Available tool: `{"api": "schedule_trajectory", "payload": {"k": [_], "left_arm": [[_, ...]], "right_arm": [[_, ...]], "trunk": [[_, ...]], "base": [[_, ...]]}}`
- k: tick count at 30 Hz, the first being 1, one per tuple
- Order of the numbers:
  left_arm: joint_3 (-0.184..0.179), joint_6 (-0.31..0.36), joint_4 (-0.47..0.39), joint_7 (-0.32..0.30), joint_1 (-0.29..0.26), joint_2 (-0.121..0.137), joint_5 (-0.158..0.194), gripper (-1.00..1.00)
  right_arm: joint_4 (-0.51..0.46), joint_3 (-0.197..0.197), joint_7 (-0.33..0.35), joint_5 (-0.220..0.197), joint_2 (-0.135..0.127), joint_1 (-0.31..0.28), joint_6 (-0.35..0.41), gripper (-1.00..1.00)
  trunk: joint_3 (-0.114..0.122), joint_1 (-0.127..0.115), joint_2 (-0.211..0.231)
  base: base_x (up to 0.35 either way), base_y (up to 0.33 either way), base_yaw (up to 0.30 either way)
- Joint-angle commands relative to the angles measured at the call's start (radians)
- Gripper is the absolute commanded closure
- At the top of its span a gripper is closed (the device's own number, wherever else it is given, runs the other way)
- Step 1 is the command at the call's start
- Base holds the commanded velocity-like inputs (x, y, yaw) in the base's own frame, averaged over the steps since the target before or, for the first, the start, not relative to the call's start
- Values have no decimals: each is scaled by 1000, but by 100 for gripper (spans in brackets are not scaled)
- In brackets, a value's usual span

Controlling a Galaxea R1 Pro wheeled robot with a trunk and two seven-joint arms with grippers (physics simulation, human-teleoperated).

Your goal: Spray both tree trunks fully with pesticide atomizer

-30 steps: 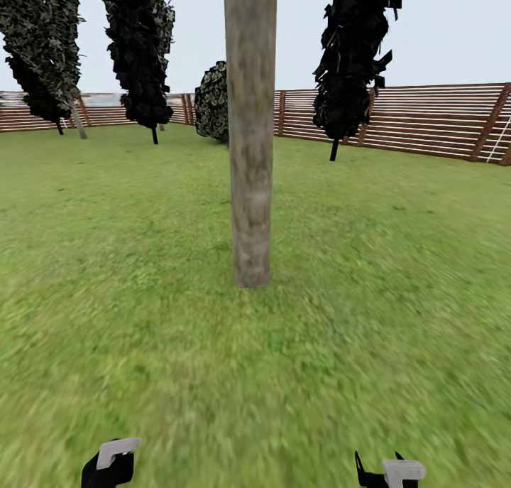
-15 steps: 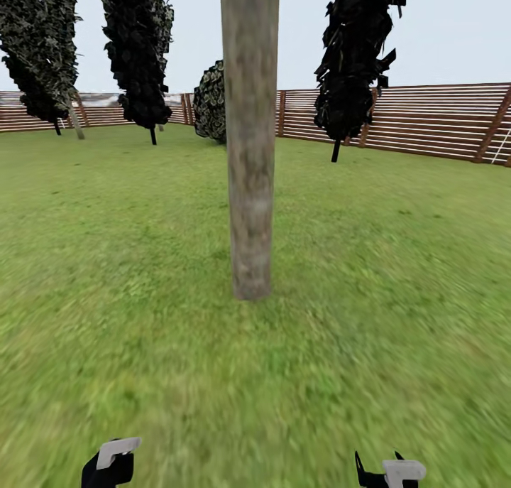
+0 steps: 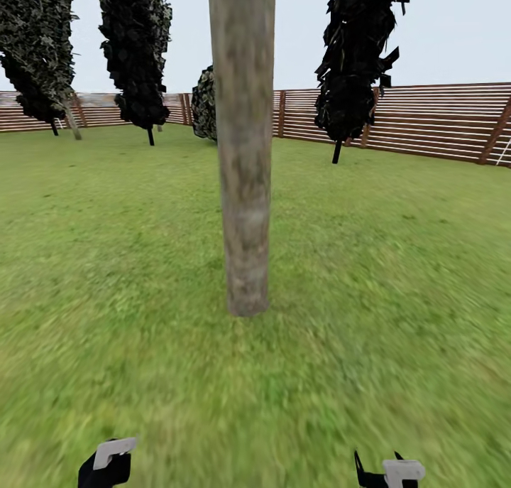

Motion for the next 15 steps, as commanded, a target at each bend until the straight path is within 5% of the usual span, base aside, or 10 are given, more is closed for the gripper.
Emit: {"api": "schedule_trajectory", "payload": {"k": [1, 15], "left_arm": [[0, 0, 0, 0, 0, 0, 0, 100], [-6, 0, 0, -17, 1, 15, -6, 100]], "right_arm": [[0, 0, 0, 0, 0, 0, 0, -100], [-1, 6, 2, 1, 0, 0, 0, -100]], "trunk": [[0, 0, 0], [0, 0, 0]], "base": [[324, -115, 0], [323, -122, 0]]}}
